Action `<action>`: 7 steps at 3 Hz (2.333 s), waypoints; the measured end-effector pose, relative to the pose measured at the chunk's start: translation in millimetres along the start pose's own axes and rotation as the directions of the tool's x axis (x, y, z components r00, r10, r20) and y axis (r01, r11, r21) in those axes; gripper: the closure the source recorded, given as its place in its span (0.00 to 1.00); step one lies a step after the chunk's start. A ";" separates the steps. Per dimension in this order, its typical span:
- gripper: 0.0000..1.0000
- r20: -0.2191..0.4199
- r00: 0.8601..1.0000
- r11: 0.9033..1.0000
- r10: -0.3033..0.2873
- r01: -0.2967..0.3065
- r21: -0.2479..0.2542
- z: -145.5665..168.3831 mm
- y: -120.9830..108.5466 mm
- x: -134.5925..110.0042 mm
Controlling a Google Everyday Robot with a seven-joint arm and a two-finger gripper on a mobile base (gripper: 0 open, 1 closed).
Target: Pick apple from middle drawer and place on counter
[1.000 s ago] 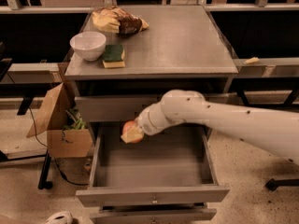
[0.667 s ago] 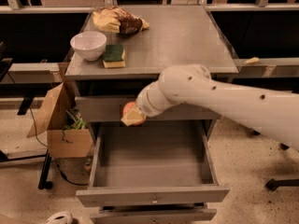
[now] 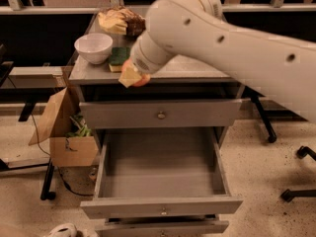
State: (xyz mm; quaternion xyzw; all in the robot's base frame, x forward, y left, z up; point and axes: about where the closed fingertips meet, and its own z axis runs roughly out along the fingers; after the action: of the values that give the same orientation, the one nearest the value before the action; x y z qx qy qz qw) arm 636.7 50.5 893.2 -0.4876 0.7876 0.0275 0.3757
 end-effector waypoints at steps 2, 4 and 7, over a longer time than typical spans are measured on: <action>1.00 -0.047 0.980 0.968 0.194 -0.184 0.172 1.5 -120.3 -10.3; 0.82 -0.022 0.954 0.944 0.300 -0.294 0.148 29.7 -183.8 40.3; 0.11 -0.002 0.950 0.949 0.313 -0.313 0.046 65.4 -181.8 59.3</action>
Offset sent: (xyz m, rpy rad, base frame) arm 0.1558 -0.1050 0.0523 0.0448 -0.0090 -0.4165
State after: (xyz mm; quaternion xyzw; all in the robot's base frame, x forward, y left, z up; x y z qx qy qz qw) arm 802.7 -62.1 868.4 -0.3481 0.8571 0.0668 0.3739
